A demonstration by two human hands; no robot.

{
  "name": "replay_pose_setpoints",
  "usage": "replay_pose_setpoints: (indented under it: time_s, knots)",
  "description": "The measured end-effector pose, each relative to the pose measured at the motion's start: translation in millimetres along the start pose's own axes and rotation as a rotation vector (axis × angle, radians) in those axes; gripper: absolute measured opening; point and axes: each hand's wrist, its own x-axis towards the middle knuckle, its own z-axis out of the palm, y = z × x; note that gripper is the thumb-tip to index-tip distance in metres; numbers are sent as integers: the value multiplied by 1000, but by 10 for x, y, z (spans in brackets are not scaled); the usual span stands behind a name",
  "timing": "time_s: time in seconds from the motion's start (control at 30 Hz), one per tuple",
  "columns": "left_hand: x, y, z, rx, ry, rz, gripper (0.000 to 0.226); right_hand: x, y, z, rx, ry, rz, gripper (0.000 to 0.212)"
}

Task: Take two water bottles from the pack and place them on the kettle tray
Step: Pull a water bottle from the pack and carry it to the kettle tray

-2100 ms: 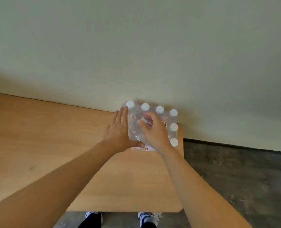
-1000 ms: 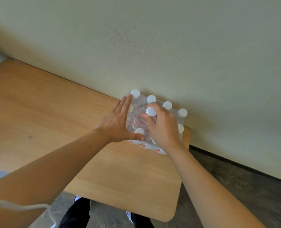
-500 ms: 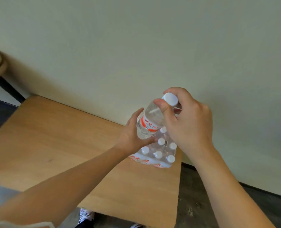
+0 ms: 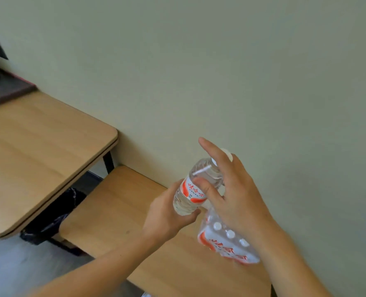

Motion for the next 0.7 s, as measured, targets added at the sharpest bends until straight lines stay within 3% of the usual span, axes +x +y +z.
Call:
replay_pose_setpoints:
  time_s: [0.23,0.5,0.7]
  knots:
    - [-941,-38,-775,81,97,-48,72,-330,-640,507,61,-80,-111,31]
    - [-1606,-199,-1675,85,184,-118,68,-410,-1516,1009,198,-167,-157,21]
    - [-1631,-481,-2599,46,271,-100,62,-38,-2376,1621,161,-152,-242,20]
